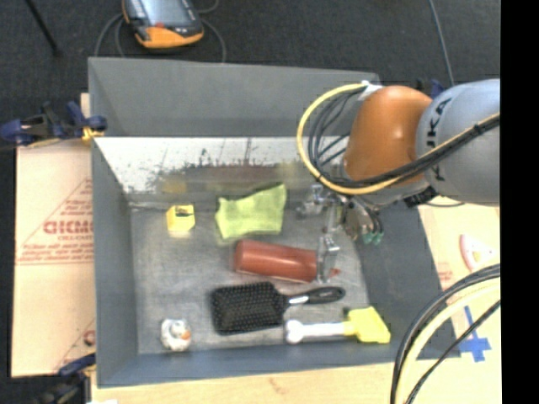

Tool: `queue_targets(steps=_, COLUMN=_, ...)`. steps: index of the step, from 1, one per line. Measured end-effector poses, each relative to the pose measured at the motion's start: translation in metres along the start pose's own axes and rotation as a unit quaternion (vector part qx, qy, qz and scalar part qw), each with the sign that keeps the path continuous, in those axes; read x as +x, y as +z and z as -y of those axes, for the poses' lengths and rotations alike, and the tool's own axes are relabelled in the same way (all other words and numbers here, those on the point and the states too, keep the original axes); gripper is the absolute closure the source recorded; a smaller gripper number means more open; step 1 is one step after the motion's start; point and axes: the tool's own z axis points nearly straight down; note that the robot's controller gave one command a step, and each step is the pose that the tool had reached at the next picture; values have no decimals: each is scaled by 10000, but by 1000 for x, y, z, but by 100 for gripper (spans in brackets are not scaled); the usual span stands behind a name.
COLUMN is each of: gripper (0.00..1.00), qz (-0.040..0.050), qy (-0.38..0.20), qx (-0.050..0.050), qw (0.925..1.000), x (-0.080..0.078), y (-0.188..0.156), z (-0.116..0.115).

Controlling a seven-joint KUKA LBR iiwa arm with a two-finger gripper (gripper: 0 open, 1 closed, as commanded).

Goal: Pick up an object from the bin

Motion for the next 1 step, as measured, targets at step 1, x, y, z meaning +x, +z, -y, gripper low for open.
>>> queue_targets(steps=1, gripper=100, qz=37, qy=-1527, qx=-13, qw=9883, x=-4, y=61, z=-36)
